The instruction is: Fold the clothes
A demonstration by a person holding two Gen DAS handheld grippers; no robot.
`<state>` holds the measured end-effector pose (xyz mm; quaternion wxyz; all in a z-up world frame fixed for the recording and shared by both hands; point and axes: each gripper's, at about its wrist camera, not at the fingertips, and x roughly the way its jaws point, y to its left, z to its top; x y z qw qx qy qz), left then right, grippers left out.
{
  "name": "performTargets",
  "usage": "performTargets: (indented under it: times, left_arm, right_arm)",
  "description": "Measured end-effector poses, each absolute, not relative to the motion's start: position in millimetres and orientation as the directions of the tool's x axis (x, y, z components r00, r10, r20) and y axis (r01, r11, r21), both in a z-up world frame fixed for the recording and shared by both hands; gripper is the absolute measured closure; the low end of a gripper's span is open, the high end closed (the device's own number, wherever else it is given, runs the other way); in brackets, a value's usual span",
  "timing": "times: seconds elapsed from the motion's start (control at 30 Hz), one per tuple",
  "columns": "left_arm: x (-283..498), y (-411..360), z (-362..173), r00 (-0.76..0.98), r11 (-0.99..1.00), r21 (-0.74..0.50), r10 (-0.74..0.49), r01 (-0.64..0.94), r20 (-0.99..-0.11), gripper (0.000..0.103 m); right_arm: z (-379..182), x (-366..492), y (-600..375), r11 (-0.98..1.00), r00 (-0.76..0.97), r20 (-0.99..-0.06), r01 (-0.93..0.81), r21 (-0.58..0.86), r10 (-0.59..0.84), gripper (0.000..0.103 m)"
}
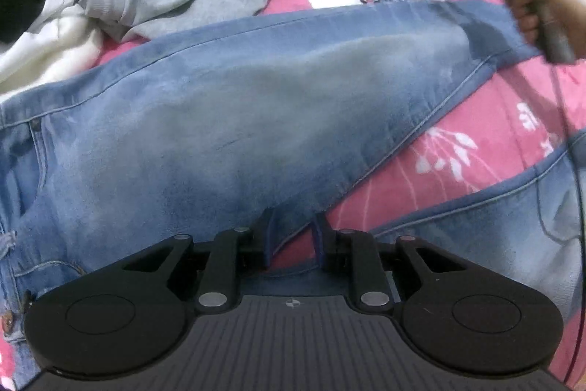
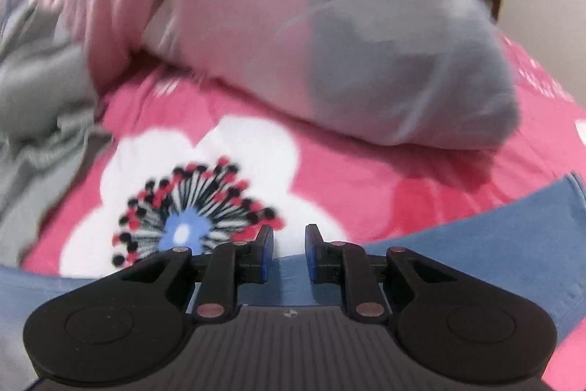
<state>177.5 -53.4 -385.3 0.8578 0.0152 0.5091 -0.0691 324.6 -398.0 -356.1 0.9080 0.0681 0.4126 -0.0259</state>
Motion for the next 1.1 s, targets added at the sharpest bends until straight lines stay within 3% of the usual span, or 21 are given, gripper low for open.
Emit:
performTargets:
  times: [0.17,0.3,0.5,0.63,0.7,0.77,0.83,0.93,1.1]
  left_arm:
    - [179.6,-55.1,-383.9,0.454,0.991,-0.034,-0.091,0.131,-0.886,0.081]
    - [179.2,-59.3,-384.8,0.450,0.990,-0.005,-0.069,0.141,-0.890,0.081]
    - [183.1,-65.3,-385.8,0.425,0.988,0.031,-0.036,0.150,-0.905,0.080]
    - [184.2,-64.4,-385.6,0.416,0.989,0.026,-0.036,0.143,-0.909,0.080]
    - [185.1,-64.5,-385.5,0.410,0.990,0.024,-0.036,0.140,-0.911,0.080]
    - [186.6,-65.2,-385.2,0.402,0.990,0.027,-0.032,0.139,-0.915,0.080]
    - [188.3,-66.1,-384.8,0.393,0.990,0.033,-0.025,0.139,-0.919,0.080]
    - [189.8,-65.8,-385.1,0.385,0.991,0.031,-0.023,0.133,-0.922,0.079]
    - [190.8,-64.7,-385.7,0.380,0.993,0.023,-0.024,0.120,-0.925,0.079]
  right_arm:
    - [-333.9,282.3,-454.9,0.990,0.600,-0.800,0.107,0.093,0.011,0.084]
    - [-374.2,316.8,-500.2,0.983,0.536,-0.838,0.182,-0.003,-0.102,0.085]
    - [-350.5,323.4,-575.1,0.920,0.599,-0.777,0.387,0.068,-0.194,0.084]
    - [-339.1,292.1,-593.7,0.955,0.559,-0.827,0.272,0.121,-0.054,0.084]
    - [-352.6,294.8,-601.2,0.969,0.511,-0.855,0.244,0.041,-0.092,0.084]
    - [-376.6,311.5,-620.1,0.955,0.482,-0.848,0.282,-0.089,-0.221,0.086]
    - [-377.7,319.7,-645.2,0.930,0.506,-0.839,0.369,0.001,-0.200,0.094]
    - [-351.0,304.1,-638.6,0.920,0.543,-0.806,0.391,-0.009,-0.238,0.091]
    - [-346.2,270.0,-635.3,0.943,0.496,-0.859,0.329,0.051,-0.127,0.091]
